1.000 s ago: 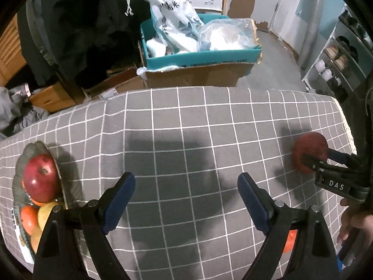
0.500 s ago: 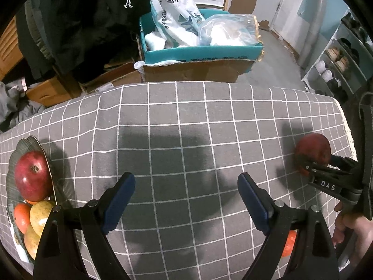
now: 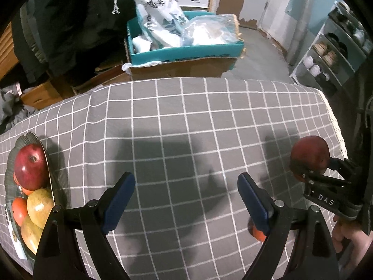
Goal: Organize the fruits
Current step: 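Close the right tool on the red apple while the left tool approaches the tangerine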
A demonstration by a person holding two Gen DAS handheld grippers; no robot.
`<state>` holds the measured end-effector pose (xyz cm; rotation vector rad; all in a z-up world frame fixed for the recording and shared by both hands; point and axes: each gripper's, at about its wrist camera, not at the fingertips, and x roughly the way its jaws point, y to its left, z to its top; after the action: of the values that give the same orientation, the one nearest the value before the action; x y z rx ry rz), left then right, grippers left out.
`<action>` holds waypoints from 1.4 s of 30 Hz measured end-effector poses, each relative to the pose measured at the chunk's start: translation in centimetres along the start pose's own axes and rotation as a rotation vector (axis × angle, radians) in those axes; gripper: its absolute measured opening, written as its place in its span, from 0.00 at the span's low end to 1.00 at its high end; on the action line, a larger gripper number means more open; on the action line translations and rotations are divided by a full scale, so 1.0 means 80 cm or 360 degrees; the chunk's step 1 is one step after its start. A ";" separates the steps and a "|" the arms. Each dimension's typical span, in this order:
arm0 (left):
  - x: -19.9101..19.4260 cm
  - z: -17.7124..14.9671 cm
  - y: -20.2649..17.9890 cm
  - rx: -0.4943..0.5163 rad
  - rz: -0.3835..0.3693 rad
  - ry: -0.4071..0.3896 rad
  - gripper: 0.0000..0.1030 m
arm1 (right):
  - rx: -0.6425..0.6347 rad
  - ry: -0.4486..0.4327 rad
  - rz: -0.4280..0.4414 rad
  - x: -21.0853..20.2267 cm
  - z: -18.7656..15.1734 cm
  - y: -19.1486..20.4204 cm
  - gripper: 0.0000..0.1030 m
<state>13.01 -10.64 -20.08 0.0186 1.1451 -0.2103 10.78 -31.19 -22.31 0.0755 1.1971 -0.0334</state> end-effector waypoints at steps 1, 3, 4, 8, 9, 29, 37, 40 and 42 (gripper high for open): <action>-0.002 -0.003 -0.002 0.0004 -0.0006 -0.0003 0.88 | 0.0009 -0.0003 0.0001 -0.005 -0.005 -0.001 0.72; -0.006 -0.009 -0.007 0.0012 -0.0019 0.0002 0.88 | 0.0022 -0.0008 -0.0004 -0.015 -0.015 -0.004 0.72; -0.007 -0.013 -0.010 0.0014 -0.0027 0.0006 0.88 | 0.0027 -0.0012 -0.0007 -0.020 -0.020 -0.004 0.72; -0.010 -0.031 -0.026 0.0026 -0.0087 0.0038 0.88 | 0.0046 -0.0027 -0.0007 -0.039 -0.038 -0.009 0.72; -0.011 -0.036 -0.031 0.0042 -0.0096 0.0042 0.88 | 0.0051 -0.0030 -0.0008 -0.043 -0.041 -0.011 0.72; 0.007 -0.090 -0.108 0.0284 -0.0139 0.0128 0.88 | 0.0147 -0.0006 -0.0066 -0.058 -0.103 -0.044 0.72; 0.031 -0.099 -0.123 0.0314 -0.0161 0.0190 0.88 | 0.0190 -0.0006 -0.0073 -0.058 -0.106 -0.055 0.72; 0.035 -0.099 -0.127 0.0324 -0.0158 0.0176 0.87 | 0.0183 -0.0001 -0.0071 -0.056 -0.106 -0.053 0.72; 0.036 -0.098 -0.129 0.0332 -0.0158 0.0171 0.81 | 0.0175 0.0003 -0.0068 -0.054 -0.105 -0.053 0.72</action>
<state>5.26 -20.20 -24.97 0.1594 1.2280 -0.4209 1.10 -34.80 -21.49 0.1465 1.1982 -0.1369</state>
